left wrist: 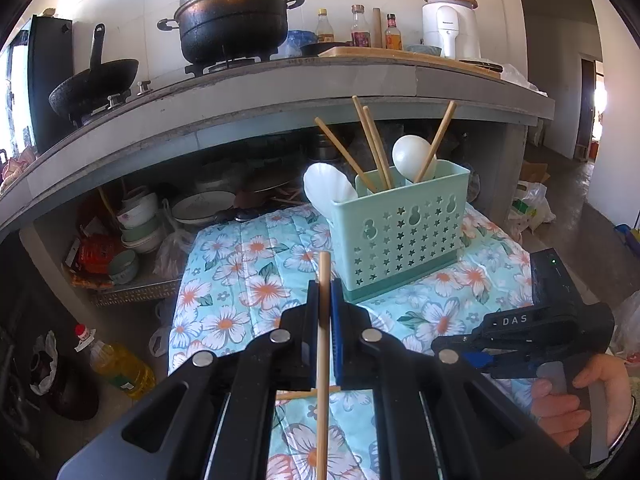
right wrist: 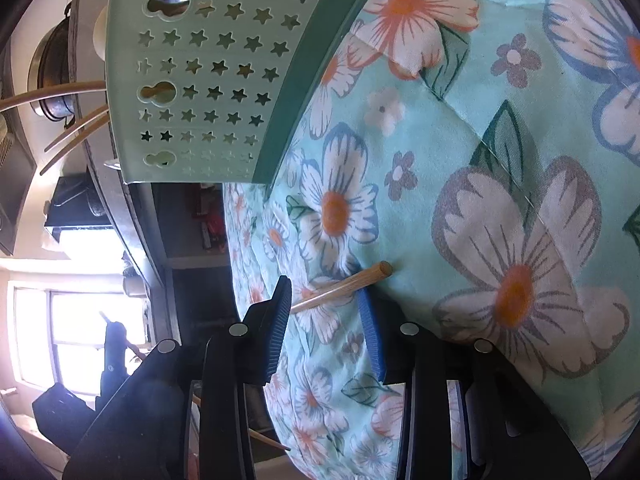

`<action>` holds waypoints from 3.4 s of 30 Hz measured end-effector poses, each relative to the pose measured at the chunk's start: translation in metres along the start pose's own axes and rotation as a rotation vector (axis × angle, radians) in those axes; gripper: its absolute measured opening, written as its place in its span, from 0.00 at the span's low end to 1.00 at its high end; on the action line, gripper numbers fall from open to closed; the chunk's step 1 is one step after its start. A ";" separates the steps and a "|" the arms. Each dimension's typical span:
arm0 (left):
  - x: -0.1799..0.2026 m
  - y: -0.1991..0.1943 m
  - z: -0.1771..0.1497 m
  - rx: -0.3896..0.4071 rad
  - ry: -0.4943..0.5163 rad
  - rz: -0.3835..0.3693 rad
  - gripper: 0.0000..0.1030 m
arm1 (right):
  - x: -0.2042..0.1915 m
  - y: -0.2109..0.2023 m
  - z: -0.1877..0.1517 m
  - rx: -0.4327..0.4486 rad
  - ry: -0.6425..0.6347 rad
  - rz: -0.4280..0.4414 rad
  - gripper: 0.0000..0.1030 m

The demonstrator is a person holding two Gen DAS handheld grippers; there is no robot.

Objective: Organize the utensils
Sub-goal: 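Hold the chopstick upright with left while right grasps the last chopstick, then lower both chopsticks into the green holder and open both grippers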

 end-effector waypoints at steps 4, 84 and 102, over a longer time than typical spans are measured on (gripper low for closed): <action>0.003 0.000 0.000 -0.004 0.004 -0.003 0.05 | 0.005 -0.001 0.007 0.027 0.036 -0.008 0.16; 0.025 -0.026 0.174 0.508 -0.219 -0.098 0.71 | -0.098 -0.249 -0.036 0.690 -0.572 -0.162 0.04; -0.013 -0.026 0.008 0.213 -0.223 -0.063 0.88 | -0.219 -0.231 -0.011 0.804 -0.906 -0.249 0.04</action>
Point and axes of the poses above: each gripper's, at about its wrist camera, not at the fingertips, and y roughly the way its jaws point, x to its right, z to its top, the point moved 5 cm from there along y, roughly the way its jaws point, and after that the axes turned 12 degrees about -x, right-handed, at the moved point
